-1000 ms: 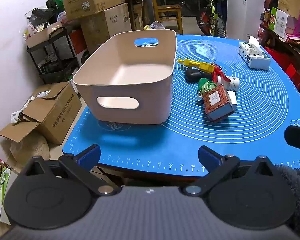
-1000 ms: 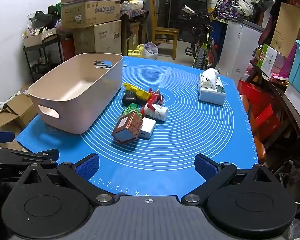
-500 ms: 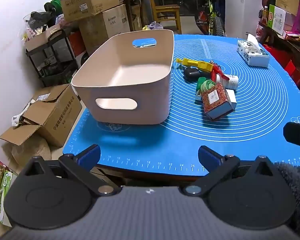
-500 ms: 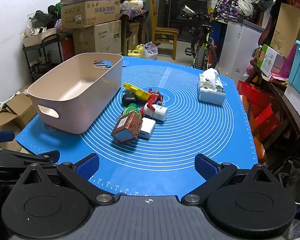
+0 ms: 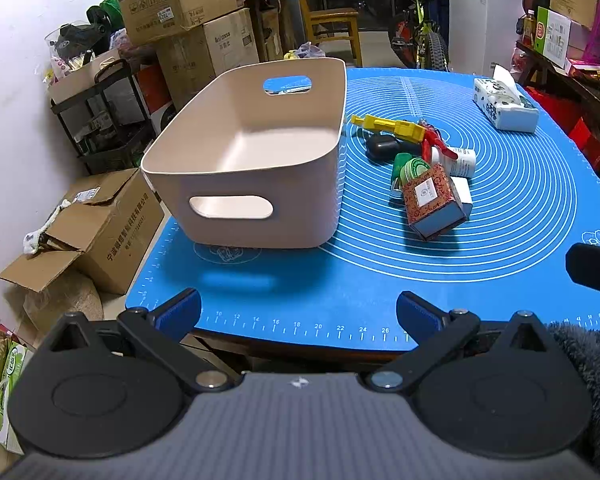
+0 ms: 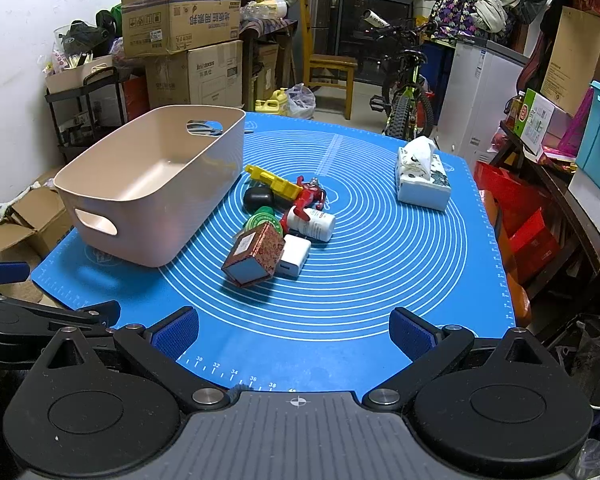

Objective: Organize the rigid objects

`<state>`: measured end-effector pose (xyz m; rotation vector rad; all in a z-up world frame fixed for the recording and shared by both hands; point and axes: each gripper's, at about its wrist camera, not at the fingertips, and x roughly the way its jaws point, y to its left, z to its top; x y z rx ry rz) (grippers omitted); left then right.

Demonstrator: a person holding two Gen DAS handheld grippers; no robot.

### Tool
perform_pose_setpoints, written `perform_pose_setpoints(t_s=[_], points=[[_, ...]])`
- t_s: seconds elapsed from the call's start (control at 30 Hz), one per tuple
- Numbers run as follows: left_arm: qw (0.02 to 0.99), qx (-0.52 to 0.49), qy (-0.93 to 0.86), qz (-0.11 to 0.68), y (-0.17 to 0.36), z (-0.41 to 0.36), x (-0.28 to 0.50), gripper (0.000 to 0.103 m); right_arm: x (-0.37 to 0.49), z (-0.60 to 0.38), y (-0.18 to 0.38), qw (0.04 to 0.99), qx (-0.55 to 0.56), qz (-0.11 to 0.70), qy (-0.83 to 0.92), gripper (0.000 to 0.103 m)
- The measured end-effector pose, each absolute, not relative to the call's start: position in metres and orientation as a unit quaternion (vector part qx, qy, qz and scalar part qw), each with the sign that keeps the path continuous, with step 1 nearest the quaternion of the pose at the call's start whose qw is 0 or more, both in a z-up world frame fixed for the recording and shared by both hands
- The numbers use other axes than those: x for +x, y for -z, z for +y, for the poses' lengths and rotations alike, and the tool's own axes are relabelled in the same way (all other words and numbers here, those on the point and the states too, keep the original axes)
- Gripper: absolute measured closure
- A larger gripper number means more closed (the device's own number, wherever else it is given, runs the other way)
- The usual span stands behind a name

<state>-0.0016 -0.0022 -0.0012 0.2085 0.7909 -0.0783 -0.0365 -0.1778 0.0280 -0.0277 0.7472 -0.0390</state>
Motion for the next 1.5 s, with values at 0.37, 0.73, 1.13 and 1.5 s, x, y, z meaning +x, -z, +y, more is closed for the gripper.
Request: perform_pose_setpoints(t_s=[0.37, 0.73, 1.13, 1.5], points=[[0.915, 0.1, 0.038, 0.389, 0.004, -0.001, -0.001, 0.0, -0.036, -0.18, -0.029, 0.93, -0.015, 0.366, 0.018, 0.002], [0.915, 0.101, 0.038, 0.39, 0.004, -0.002, -0.001, 0.0, -0.036, -0.178, -0.029, 0.931, -0.019, 0.365, 0.018, 0.002], [0.914, 0.103, 0.039, 0.391, 0.005, -0.004, 0.0, 0.0, -0.037, -0.17, -0.032, 0.932, -0.028, 0.361, 0.019, 0.002], [0.914, 0.104, 0.039, 0.391, 0.005, -0.003, 0.0, 0.0, -0.037, -0.17, -0.032, 0.932, -0.028, 0.361, 0.019, 0.002]])
